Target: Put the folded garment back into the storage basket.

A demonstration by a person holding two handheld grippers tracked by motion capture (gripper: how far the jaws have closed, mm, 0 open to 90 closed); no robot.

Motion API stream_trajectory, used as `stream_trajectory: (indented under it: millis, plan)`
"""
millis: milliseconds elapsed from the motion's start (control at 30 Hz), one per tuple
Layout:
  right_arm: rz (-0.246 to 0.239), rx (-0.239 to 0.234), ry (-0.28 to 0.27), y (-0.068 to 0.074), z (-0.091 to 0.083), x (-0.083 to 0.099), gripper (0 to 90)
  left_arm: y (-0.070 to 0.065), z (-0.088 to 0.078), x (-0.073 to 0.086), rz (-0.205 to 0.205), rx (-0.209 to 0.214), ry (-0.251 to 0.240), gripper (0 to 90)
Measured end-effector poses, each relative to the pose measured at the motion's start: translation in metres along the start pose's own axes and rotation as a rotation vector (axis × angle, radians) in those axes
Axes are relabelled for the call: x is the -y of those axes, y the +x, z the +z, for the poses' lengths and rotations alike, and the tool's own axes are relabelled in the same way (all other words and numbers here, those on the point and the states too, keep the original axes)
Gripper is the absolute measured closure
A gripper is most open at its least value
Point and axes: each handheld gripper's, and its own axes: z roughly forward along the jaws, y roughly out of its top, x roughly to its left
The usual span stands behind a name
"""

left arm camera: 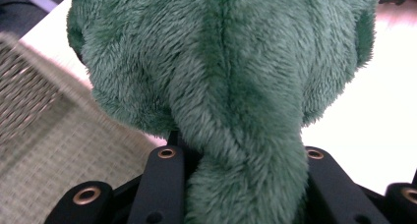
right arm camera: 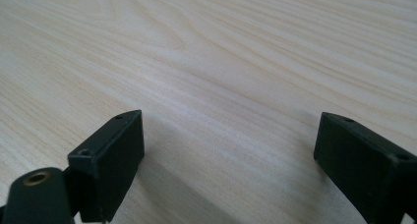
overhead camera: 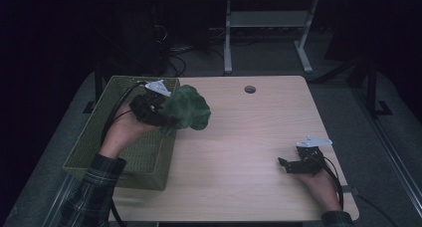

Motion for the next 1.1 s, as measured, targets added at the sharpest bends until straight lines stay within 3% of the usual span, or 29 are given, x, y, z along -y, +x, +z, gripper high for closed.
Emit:
stream_trajectory:
  millis: [267, 333, 500, 867, 1100]
  plan:
    - [0.001, 0.000, 0.000, 0.000, 0.000, 0.000, 11.3, 0.017, -0.019, 0.024, -0.065, -0.036, -0.020, 68.2]
    - [0.000, 0.000, 0.000, 0.000, 0.000, 0.000, 11.3, 0.025, -0.027, 0.039, -0.110, -0.065, -0.036, 68.2]
    - [0.000, 0.000, 0.000, 0.000, 0.000, 0.000, 11.3, 0.036, -0.031, 0.063, -0.159, -0.107, -0.020, 68.2]
    - [0.002, 0.000, 0.000, 0.000, 0.000, 0.000, 11.3, 0.056, -0.016, 0.115, -0.257, -0.191, -0.005, 68.2]
    - [0.002, 0.001, 0.000, 0.000, 0.000, 0.000, 11.4, 0.066, 0.005, 0.140, -0.289, -0.212, 0.052, 68.2]
